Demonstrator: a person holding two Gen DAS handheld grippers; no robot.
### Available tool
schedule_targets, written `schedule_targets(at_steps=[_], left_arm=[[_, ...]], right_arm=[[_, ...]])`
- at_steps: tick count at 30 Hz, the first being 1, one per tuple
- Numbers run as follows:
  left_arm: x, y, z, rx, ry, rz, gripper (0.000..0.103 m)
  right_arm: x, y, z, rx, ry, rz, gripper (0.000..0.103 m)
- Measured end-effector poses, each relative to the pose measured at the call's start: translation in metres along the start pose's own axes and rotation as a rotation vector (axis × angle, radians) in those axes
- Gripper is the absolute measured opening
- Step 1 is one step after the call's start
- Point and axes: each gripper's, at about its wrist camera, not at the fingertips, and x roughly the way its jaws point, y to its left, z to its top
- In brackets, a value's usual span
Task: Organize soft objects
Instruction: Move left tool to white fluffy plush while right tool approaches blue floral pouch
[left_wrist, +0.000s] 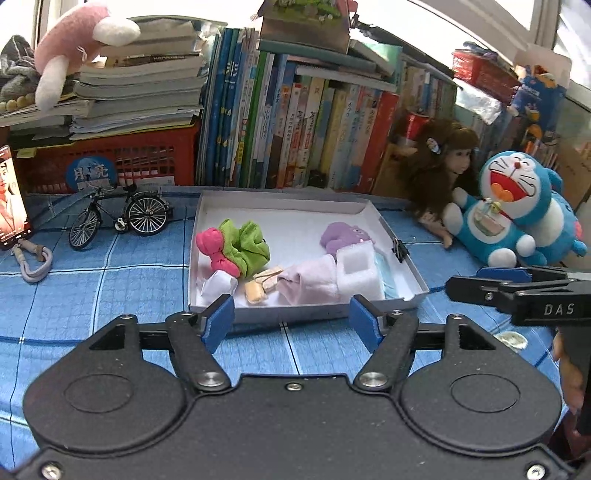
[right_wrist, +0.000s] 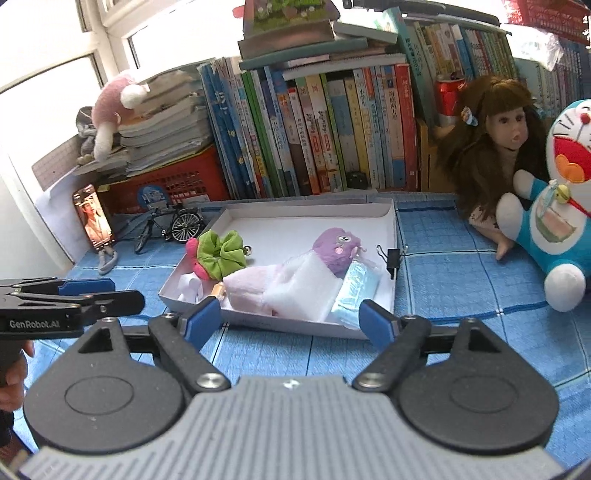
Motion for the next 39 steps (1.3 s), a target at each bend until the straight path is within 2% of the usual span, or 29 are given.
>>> schedule_targets(at_steps=[10,20,27,33,39], left_arm=[[-0.038,0.023,-0.03,-0.008,-0.052,0.043,0.073],[-0.067,0.047,-0.073,-0.035,-0.085,0.099,0.077],[-0.083,0.061,-0.115,-0.081,-0.126,0.148,0.08],[-0.086,0.064,-0.149,-0.075,-0.13,0.219,0.08],[-0.083,0.067,-0.175,-0.09,-0.107,0.248,0.08]], right_arm=[[-0.042,-0.024,-0.031,-0.079,-0.078,-0.067,0.096],[-0.065,-0.041,-0.075,-0.156,-0.106,-0.098,0.101],[-0.069,-0.043,-0.112,-0.242,-0.1,-0.117,0.102],[-0.062,-0.038,-0.136,-0.287,-0.089,-0.119,0.102],[-0.054,-0.029,-0.152,-0.312,-0.084,-0.109,0.098]])
